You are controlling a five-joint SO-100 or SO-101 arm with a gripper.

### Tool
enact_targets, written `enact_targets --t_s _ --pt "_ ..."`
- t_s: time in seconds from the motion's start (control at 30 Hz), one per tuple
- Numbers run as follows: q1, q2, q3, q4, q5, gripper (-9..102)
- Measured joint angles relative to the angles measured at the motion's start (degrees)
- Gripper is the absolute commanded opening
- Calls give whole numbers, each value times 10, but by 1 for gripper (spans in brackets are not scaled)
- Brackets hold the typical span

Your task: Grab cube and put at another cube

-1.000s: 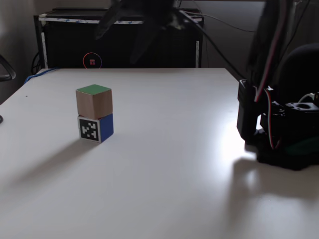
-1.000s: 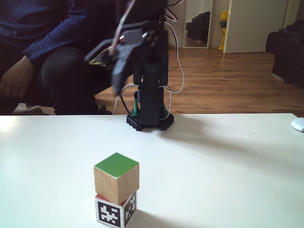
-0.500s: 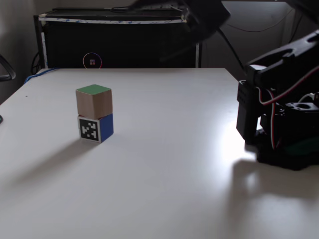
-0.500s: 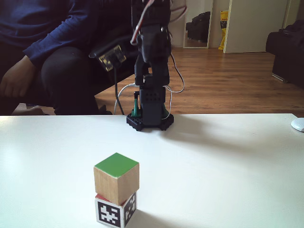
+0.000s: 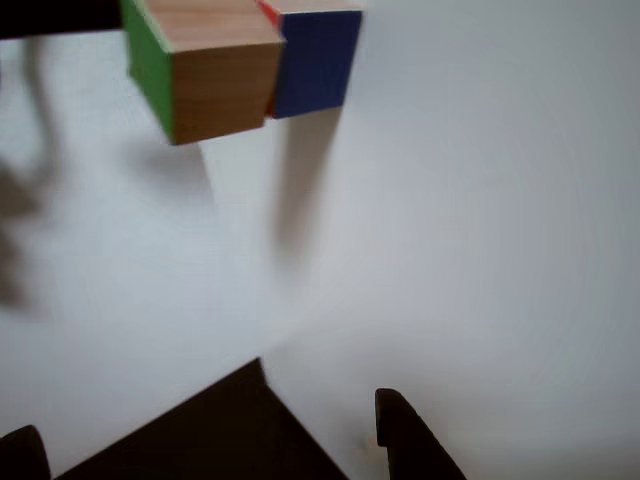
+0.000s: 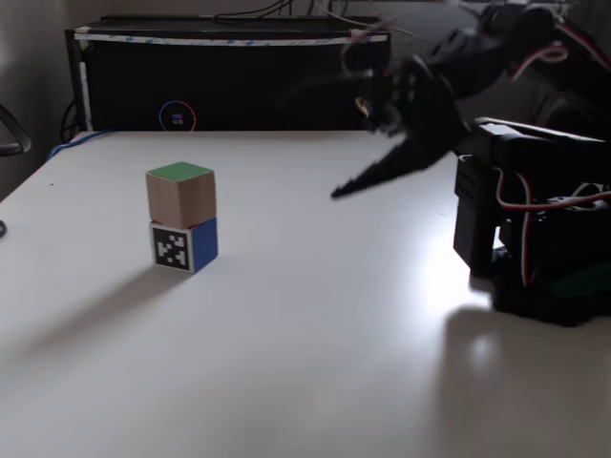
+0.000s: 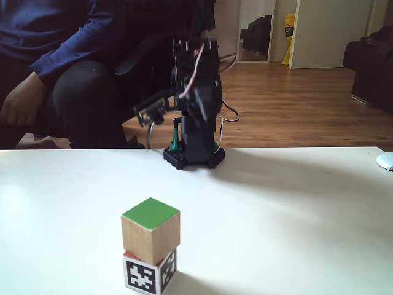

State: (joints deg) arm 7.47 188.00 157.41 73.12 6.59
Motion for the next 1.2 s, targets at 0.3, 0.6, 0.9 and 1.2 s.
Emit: enact_targets --t_s 0.3,0.6,0.9,1.2 --pt "-5 2 132 -24 -35 6" --pt "-2 2 134 4 -63 0" --pt "-5 2 134 5 -83 0" --pt "8 2 134 5 -72 0"
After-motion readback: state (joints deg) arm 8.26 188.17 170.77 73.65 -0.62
